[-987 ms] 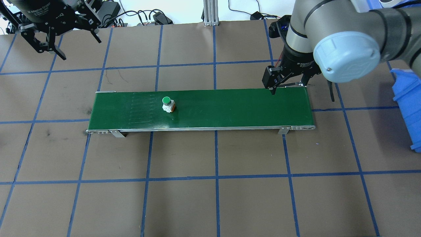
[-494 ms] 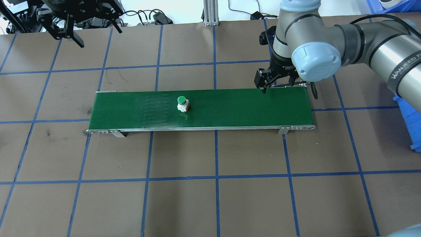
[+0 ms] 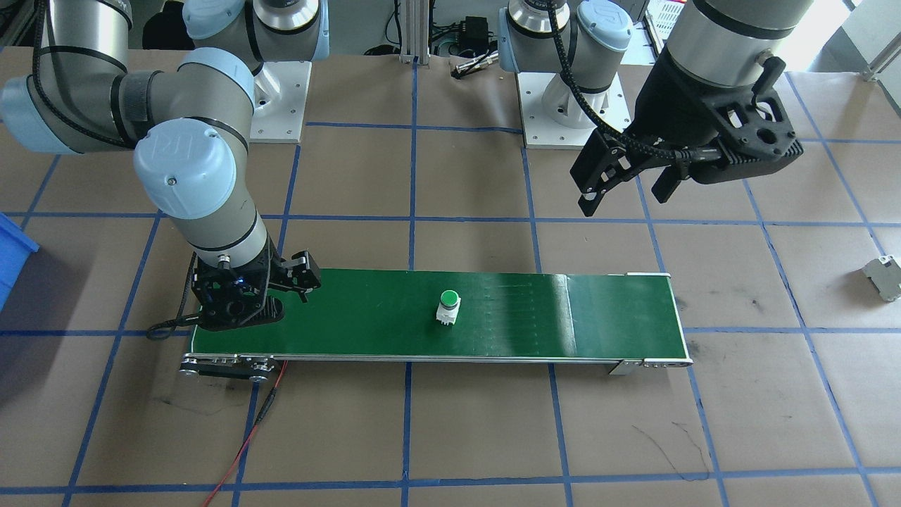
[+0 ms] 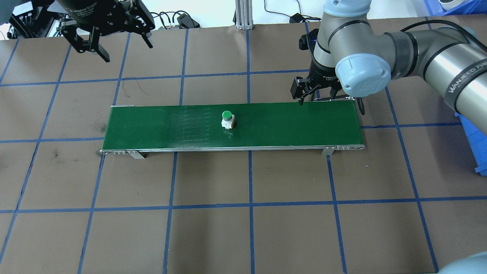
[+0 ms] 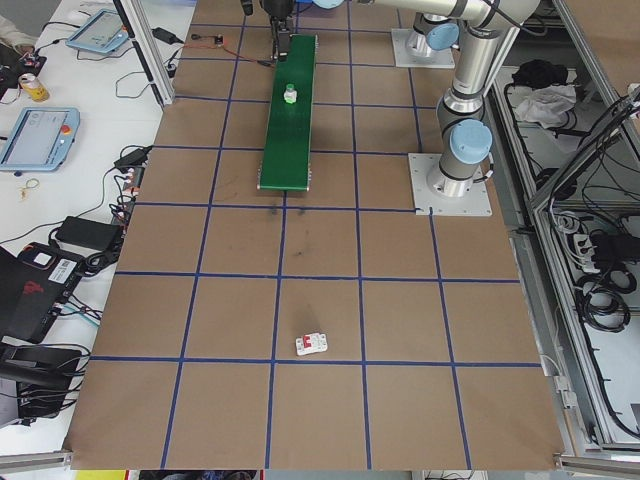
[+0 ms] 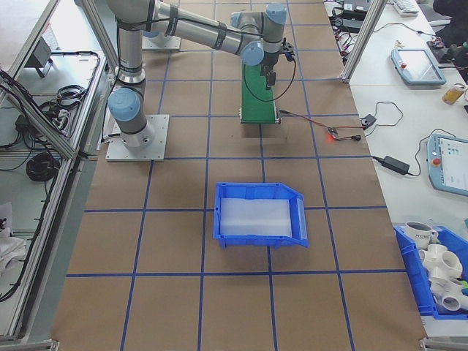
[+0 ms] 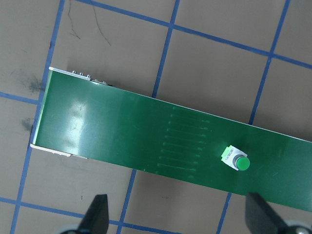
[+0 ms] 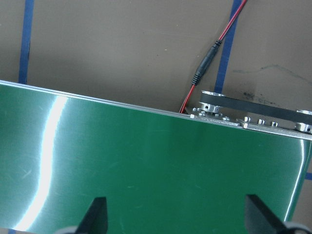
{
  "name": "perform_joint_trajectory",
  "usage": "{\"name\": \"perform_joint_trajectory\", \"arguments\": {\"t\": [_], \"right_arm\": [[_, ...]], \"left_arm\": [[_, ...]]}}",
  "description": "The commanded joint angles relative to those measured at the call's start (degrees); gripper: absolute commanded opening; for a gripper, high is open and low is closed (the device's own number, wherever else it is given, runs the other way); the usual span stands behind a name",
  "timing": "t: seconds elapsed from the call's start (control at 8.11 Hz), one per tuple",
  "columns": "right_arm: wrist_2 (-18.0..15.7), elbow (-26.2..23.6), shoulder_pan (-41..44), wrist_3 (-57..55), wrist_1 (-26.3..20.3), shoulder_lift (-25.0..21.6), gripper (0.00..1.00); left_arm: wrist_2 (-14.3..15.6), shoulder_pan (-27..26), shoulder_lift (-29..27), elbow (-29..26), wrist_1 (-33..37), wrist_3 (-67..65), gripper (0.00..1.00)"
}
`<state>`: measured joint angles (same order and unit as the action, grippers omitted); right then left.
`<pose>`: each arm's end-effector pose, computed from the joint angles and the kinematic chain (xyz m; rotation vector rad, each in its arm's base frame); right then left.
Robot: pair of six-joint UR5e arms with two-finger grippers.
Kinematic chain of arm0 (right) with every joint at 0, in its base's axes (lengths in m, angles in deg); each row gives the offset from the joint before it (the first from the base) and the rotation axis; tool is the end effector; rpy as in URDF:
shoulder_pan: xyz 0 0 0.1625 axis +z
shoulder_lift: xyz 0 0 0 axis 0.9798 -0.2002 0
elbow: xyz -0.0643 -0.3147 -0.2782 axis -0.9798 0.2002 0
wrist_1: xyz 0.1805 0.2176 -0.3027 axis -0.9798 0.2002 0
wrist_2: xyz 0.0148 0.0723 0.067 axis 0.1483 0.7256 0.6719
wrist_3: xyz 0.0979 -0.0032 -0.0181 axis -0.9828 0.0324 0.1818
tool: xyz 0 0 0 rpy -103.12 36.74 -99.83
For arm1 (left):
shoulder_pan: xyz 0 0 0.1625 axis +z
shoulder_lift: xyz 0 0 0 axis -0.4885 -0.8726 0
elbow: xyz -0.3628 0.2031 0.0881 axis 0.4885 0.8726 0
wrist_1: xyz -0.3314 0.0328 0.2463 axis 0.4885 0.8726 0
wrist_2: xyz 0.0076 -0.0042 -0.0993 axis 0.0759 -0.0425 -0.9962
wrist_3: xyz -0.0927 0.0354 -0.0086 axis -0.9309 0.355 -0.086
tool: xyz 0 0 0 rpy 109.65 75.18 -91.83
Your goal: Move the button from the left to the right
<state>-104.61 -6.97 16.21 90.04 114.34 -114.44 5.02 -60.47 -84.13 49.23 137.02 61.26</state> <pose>0.1796 -0.5703 0.3227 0.2824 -3.1218 -0.0111 -0.1362 -0.5418 0.5468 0.4176 -3.0431 0.1107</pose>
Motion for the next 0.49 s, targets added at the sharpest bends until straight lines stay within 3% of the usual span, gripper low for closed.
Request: {"name": "perform_joint_trajectory", "arguments": {"t": [0.0, 0.25, 0.37], "right_arm": [[1.5, -0.2, 0.0, -6.7, 0.4, -0.4, 1.0], [12.6, -0.2, 0.1, -15.9, 0.8, -0.5, 1.0], [13.0, -0.2, 0.1, -17.6, 0.9, -0.6, 1.0]], "left_arm": [[0.4, -0.1, 0.6, 1.0, -0.2, 0.7, 1.0], [1.0, -0.1, 1.1, 1.2, 0.0, 1.4, 1.0], [2.9, -0.1, 1.1, 1.4, 0.2, 3.6, 1.0]]}}
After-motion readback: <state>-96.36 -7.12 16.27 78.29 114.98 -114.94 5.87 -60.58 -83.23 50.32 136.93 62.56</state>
